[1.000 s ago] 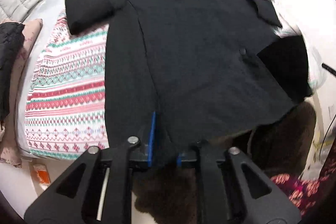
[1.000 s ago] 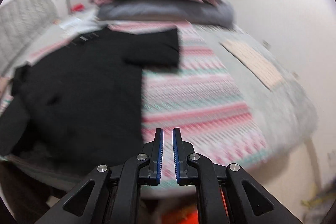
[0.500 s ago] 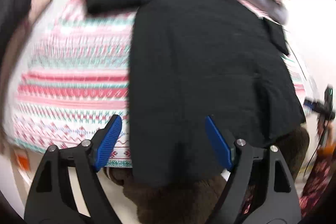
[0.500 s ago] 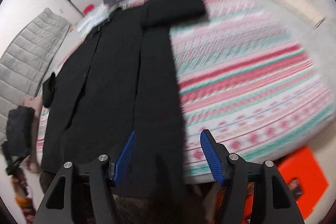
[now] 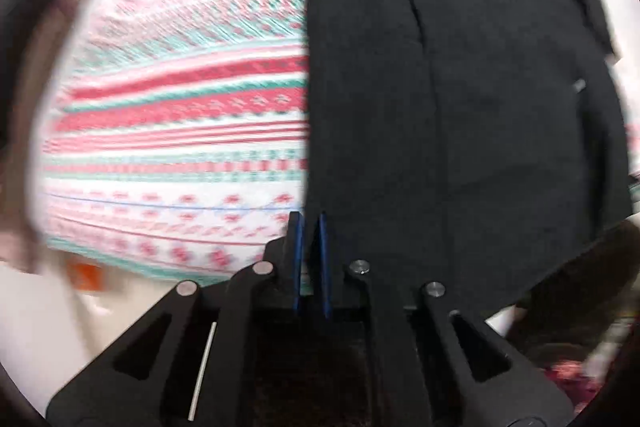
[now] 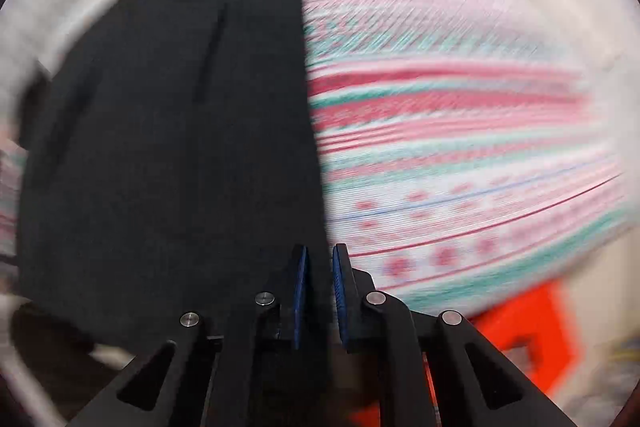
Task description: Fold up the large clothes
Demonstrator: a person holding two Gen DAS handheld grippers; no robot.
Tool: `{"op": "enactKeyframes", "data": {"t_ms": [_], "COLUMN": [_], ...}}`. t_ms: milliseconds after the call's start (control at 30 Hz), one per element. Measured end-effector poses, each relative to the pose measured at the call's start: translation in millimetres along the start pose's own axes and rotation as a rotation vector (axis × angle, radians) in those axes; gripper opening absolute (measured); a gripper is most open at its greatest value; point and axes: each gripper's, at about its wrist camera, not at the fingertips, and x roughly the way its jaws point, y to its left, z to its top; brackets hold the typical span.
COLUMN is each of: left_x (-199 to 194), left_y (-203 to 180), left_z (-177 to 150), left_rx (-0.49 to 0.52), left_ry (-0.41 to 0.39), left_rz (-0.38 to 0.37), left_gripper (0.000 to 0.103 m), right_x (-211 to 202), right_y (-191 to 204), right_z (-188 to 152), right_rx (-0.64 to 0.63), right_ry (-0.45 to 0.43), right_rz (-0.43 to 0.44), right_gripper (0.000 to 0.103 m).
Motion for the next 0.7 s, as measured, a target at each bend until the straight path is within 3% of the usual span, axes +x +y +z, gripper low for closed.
{"op": "enactKeyframes", "data": {"t_ms": [33,67,100,200,333,500,700], "left_x": [-10,-22,-31,-66,-94,-91,-61], "left_y": [-5,-13,-20,-49,-104,-159,-205], "left_z": [-3,-9,-13,-29,-45,-44,-47], "left_rx": [0.021,0.049,0.071,0.157,0.320,0.487,0.627], "left_ry": [-0.045,-0.094,-0.128,-0.258,-0.384,-0.449,-0.425], "left_rz": [0.035,0.049,0.046,-0.010,-0.102,-0.228,-0.304], "left_gripper": [0.012,0.022,0.039,0.064,0.069,0.076,0.076], "right_x": [-9,-19,-26,-59,-87,-87,-71], "right_y": [10,20,27,60,122,221,294], "right_z": [-2,-5,-7,-17,-31,-77,-129], "right_rx": [-0.035,-0.068,-0.087,-0.162,-0.327,-0.605,-0.867], "right_ry": [-0.023,-0.053,-0.074,-0.166,-0.240,-0.253,-0.281], "right_rz": [-0.069,-0.090,-0.085,0.028,0.134,0.231,0.193], "right_gripper": [0.014,0.015,0.017,0.028,0.058,0.059,0.059]}}
